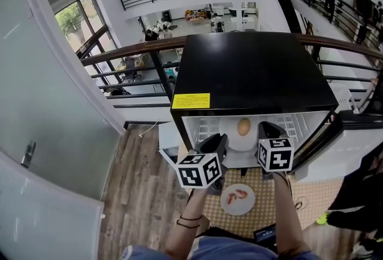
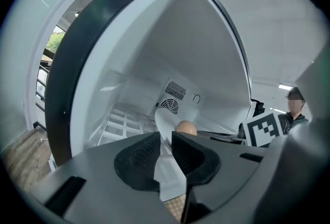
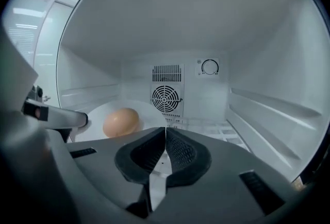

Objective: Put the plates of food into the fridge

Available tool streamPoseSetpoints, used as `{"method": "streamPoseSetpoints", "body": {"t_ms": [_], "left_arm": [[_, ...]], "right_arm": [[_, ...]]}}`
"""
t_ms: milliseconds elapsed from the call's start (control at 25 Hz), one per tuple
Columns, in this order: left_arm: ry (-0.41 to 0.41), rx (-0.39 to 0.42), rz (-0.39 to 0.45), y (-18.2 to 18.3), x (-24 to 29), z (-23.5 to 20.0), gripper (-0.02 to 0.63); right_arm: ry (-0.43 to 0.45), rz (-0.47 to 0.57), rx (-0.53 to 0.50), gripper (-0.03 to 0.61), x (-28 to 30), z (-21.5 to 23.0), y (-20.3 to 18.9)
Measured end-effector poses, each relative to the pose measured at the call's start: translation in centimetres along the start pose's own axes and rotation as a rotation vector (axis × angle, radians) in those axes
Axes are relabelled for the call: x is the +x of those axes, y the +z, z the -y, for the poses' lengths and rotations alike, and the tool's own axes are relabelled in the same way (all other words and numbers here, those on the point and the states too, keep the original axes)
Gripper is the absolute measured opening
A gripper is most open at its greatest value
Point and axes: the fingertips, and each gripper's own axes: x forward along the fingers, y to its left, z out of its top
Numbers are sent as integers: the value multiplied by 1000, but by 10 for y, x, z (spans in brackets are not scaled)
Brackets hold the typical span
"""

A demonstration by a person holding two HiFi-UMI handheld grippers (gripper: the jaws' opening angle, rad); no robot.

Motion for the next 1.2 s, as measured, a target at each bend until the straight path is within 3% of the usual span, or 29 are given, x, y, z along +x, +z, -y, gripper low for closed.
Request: {"method": "streamPoseSetpoints", "body": {"t_ms": [200, 280, 480, 560, 880, 1200], "left_arm": [[8, 42, 14, 5, 4, 1, 78], [48, 109, 15, 6, 5, -2, 83], [214, 519, -97, -5, 18, -3, 84], [220, 598, -105, -7, 23, 4, 83], [195, 586, -59, -1, 12, 15, 84], [84, 451, -33, -9, -28, 35, 83]], "right_arm": [[-45, -34, -124, 15, 8, -2, -5], [-57, -37, -145, 15, 9, -3, -5], [-23, -1, -48, 15, 7, -2, 1], [-10, 5, -17, 15, 6, -2, 2], [3, 74, 24, 15, -22, -2, 16], [97, 89, 155, 15, -68, -19, -1]]}}
